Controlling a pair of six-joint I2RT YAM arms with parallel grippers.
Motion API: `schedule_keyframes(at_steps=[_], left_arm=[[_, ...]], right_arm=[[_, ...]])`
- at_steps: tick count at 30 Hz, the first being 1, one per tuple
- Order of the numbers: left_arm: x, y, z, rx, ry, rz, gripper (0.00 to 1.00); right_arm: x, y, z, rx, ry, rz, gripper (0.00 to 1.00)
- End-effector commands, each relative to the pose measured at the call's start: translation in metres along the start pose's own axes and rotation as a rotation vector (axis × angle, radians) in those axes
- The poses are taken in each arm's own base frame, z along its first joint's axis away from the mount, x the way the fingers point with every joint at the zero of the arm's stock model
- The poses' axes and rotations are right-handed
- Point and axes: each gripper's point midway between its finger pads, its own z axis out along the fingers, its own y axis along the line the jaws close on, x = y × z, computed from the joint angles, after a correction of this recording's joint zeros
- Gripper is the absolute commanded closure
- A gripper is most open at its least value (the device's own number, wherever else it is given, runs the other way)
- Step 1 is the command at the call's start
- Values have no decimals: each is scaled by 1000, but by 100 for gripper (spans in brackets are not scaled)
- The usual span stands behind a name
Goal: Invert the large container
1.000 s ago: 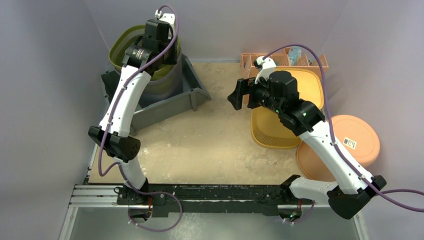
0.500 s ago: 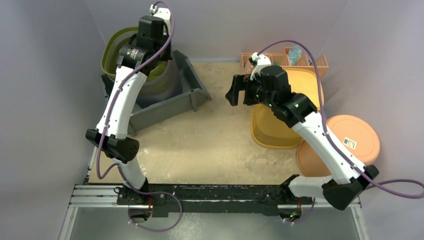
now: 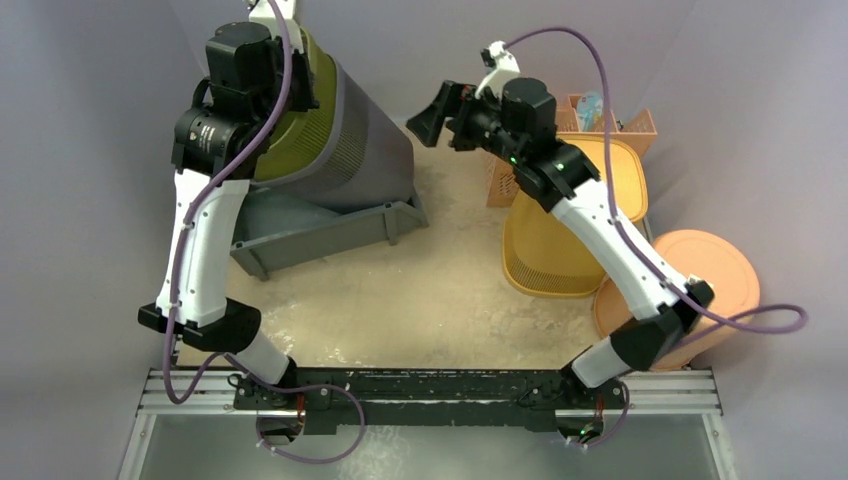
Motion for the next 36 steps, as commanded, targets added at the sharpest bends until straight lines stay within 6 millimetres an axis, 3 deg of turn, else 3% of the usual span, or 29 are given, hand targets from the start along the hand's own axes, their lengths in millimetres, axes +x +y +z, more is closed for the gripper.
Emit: schedule_keyframes(at_steps=[1,5,9,13,17,23,28,32,36], left_arm=[[-71,5,-39,17,-260,-3,100],[-68,10,-40,-3,-247,13,100],[-66,12,-40,-16,-242,14,100],[-79,17,-52,-29,-284,8,100],[-103,27,-77,-63,-356,-6,100],[-141,40,-132,-67,-535,-63,100],[-163,54,-175,-86,-667,-123,100],[-166,74,-188,-181,-727,-175,100],[-172,74,-199,-162,-760,-203,100]], right_arm=[[-30,53,30,-204,-78,42,0],[-30,89,49,-285,-74,24,0],[-14,102,71,-325,-26,33,0],[11,97,86,-323,35,63,0],[41,91,84,-339,100,160,0],[52,84,93,-321,108,196,0],[65,76,97,-307,123,216,0],[69,73,90,-335,110,259,0],[71,72,86,-350,91,280,1]])
